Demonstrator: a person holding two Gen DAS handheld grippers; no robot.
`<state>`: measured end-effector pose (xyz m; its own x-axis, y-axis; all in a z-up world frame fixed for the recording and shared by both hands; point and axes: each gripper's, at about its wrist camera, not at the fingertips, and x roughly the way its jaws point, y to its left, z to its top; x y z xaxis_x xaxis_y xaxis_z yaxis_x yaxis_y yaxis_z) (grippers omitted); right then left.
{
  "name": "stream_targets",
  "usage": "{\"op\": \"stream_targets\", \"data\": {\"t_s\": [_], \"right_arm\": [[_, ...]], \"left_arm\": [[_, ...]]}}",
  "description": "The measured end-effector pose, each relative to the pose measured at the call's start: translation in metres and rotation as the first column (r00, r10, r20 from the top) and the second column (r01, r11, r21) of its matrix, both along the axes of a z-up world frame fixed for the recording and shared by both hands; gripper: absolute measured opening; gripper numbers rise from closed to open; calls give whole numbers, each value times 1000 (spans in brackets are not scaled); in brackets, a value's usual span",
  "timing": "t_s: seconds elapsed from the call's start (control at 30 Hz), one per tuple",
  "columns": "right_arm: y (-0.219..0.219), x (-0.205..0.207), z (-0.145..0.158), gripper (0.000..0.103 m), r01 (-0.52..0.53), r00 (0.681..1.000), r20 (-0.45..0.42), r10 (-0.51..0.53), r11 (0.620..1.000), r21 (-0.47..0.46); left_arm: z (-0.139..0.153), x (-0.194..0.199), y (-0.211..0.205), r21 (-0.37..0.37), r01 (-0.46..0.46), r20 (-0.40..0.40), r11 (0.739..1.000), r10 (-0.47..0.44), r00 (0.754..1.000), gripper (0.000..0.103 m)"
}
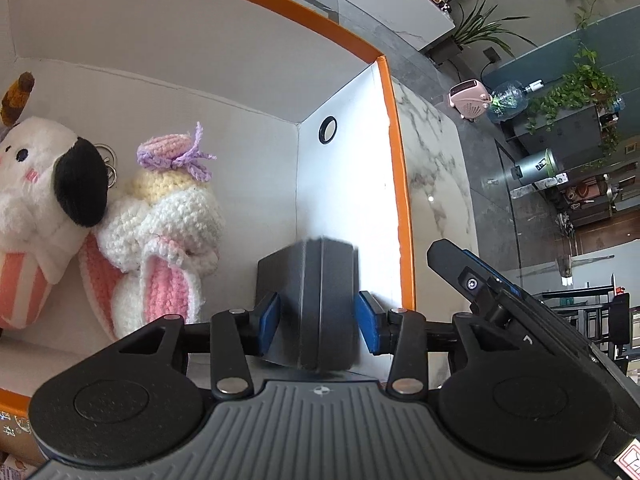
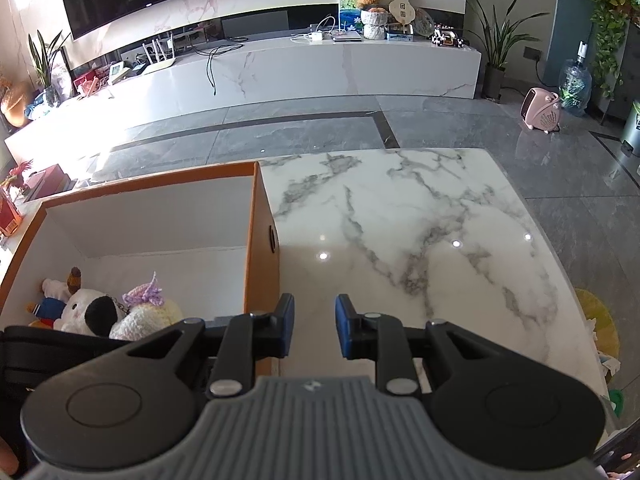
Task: Organize objects
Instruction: 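Lower the dark gray gift box into the orange box and open the left gripper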
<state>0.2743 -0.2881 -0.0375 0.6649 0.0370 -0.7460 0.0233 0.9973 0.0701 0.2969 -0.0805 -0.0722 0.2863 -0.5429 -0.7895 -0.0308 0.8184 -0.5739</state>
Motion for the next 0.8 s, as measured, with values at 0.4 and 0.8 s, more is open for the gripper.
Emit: {"op": "stream_targets", "data": {"t_s": [0.4,0.8], "right_arm": [[5,-16,13,29,-8,999,33,7,1000,9],[25,-72,29,52,-101,978,188,87,993,67]], "left_arm": [[36,-23,9,85,8,161,996,-22,987,48],[105,-97,22,325,-42,509,945,-137,850,48]]}}
